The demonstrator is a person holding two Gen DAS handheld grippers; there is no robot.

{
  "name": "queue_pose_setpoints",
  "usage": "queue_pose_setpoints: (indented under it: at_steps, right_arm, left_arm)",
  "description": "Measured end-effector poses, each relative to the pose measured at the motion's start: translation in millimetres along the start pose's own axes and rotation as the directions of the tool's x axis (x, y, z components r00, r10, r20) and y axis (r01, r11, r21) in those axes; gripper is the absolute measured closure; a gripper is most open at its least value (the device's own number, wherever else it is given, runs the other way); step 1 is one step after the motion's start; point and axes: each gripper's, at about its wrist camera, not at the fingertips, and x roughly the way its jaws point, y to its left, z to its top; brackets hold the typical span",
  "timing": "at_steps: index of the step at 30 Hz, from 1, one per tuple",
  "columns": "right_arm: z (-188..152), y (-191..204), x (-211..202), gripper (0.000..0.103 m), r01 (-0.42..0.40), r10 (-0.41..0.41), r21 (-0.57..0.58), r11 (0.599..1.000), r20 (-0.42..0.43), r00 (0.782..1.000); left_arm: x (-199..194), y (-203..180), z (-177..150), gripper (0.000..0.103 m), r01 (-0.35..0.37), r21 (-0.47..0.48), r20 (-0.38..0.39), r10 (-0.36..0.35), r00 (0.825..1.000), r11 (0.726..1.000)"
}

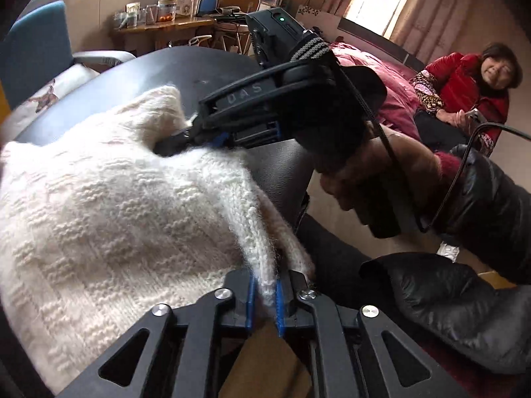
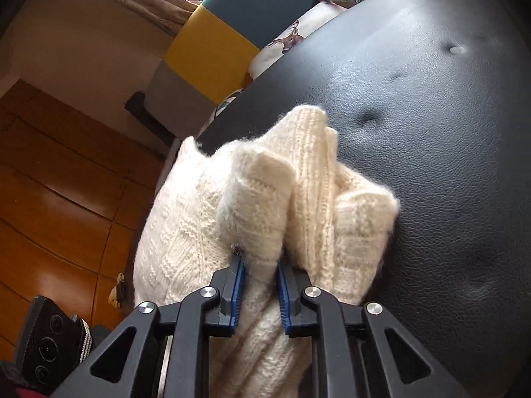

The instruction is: Fold clothes

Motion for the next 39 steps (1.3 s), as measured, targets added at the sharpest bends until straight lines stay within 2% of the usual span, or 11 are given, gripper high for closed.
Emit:
queue_pose_setpoints:
  at_steps: [5, 7, 9, 12, 14, 18, 22, 30, 34, 38, 39]
  right_arm:
    - [11, -13, 11, 0.087, -0.086, 0.087, 0.066, 0.994, -0.006, 0.996]
    - [14, -17, 14, 0.087, -0.112, 0.113, 0.079, 0.991, -0.016, 0.993]
    - [16, -20, 15, 0.087, -0.125, 0.127, 0.084, 0.989, -0.023, 0.992]
    - [17, -24, 13, 0.084, -0.137, 0.139, 0.088, 0.987, -0.024, 0.990]
    - [18, -21, 16, 0.082, -0.125, 0.126, 0.094, 0.988, -0.009, 0.992]
    - [20, 9, -7, 0.071, -0.058, 0.059, -0.008, 0.998, 0.058, 0.997]
    - [-14, 35, -40, 0.071, -0.194, 0.192, -0.112, 0.975, -0.023, 0.981]
    - [-94, 72, -82, 0.041, -0.281, 0.237, -0.172, 0.944, -0.239, 0.942]
    - [-117, 84, -76, 0.036, -0.307, 0.236, -0.190, 0.932, -0.322, 0.917]
    - [-143, 73, -64, 0.054, -0.253, 0.107, -0.256, 0.933, -0.474, 0.874]
    - [-144, 63, -69, 0.073, -0.232, 0.102, -0.233, 0.944, -0.463, 0.880]
  left_arm:
    - [-11, 15, 2, 0.072, 0.105, -0.136, 0.032, -0.102, 0.994, 0.985]
    - [-29, 32, -1, 0.051, 0.231, -0.238, 0.102, -0.212, 0.972, 0.943]
    - [-48, 49, -8, 0.046, 0.321, -0.317, 0.190, -0.272, 0.943, 0.892]
    - [-70, 84, -20, 0.043, 0.385, -0.430, 0.313, -0.265, 0.912, 0.817]
    - [-74, 104, -25, 0.043, 0.285, -0.519, 0.321, -0.126, 0.939, 0.806]
    - [-71, 110, -14, 0.046, 0.181, -0.540, 0.306, -0.009, 0.952, 0.822]
    - [-59, 90, 12, 0.046, 0.030, -0.440, 0.270, 0.101, 0.958, 0.898]
    - [-26, 105, 58, 0.046, -0.065, -0.297, 0.219, 0.135, 0.966, 0.953]
    - [-19, 104, 66, 0.046, -0.061, -0.247, 0.201, 0.113, 0.973, 0.967]
    - [4, 100, 71, 0.043, -0.101, -0.160, 0.165, 0.127, 0.978, 0.982]
    - [11, 96, 70, 0.043, -0.115, -0.134, 0.165, 0.136, 0.977, 0.984]
